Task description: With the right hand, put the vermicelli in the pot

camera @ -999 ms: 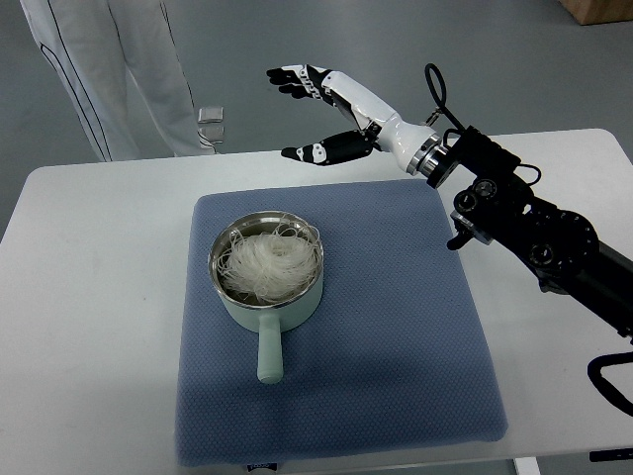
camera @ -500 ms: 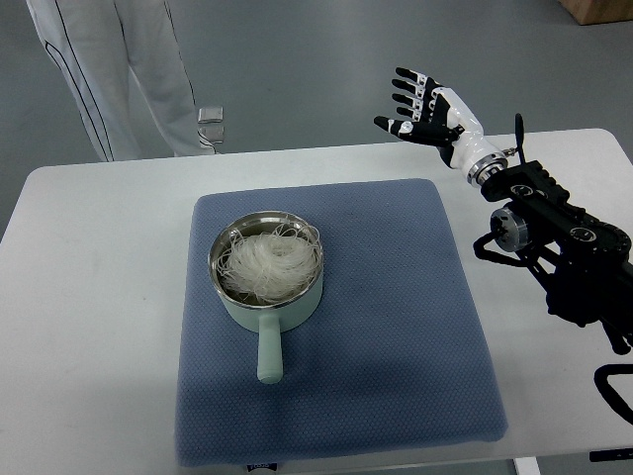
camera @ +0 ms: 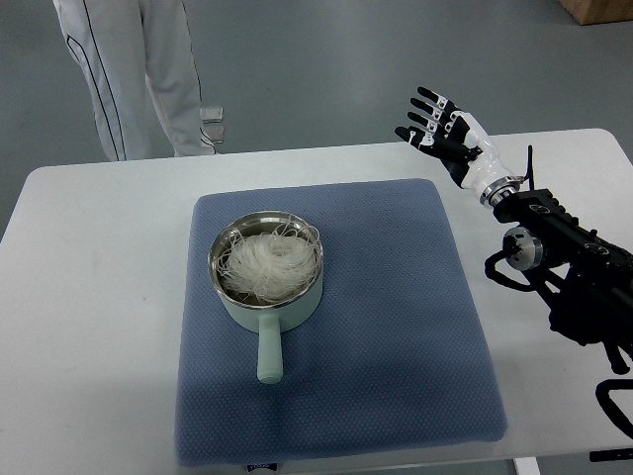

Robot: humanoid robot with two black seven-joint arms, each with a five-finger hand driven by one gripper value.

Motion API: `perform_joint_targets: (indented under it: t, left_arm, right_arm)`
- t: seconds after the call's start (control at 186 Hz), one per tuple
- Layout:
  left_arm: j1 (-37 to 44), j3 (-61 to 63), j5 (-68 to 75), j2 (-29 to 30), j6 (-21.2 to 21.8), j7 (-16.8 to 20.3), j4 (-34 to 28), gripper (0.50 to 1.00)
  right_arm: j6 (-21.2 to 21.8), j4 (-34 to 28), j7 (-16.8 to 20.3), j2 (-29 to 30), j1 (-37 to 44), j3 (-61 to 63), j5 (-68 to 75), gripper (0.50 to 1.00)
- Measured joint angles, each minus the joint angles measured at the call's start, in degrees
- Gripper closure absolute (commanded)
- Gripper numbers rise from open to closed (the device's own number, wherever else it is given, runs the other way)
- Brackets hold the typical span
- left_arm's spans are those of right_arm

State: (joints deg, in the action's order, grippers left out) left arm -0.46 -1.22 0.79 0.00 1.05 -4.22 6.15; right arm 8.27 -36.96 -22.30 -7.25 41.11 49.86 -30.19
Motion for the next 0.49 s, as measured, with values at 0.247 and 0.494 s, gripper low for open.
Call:
perform_joint_targets:
  t: [0.247,0.494]
  left_arm:
    - [0.0,0.0,0.0,0.0,0.0,0.0,0.0,0.5]
    - [0.0,0.0,0.0,0.0,0.0,0.0,0.0,0.5]
  right_arm:
    - [-4.0,2.7,-0.3,2.3,0.0,0.1,5.9,0.581]
    - [-7.8,2.8,-0.4,3.6,-0.1,0.1,6.5,0.579]
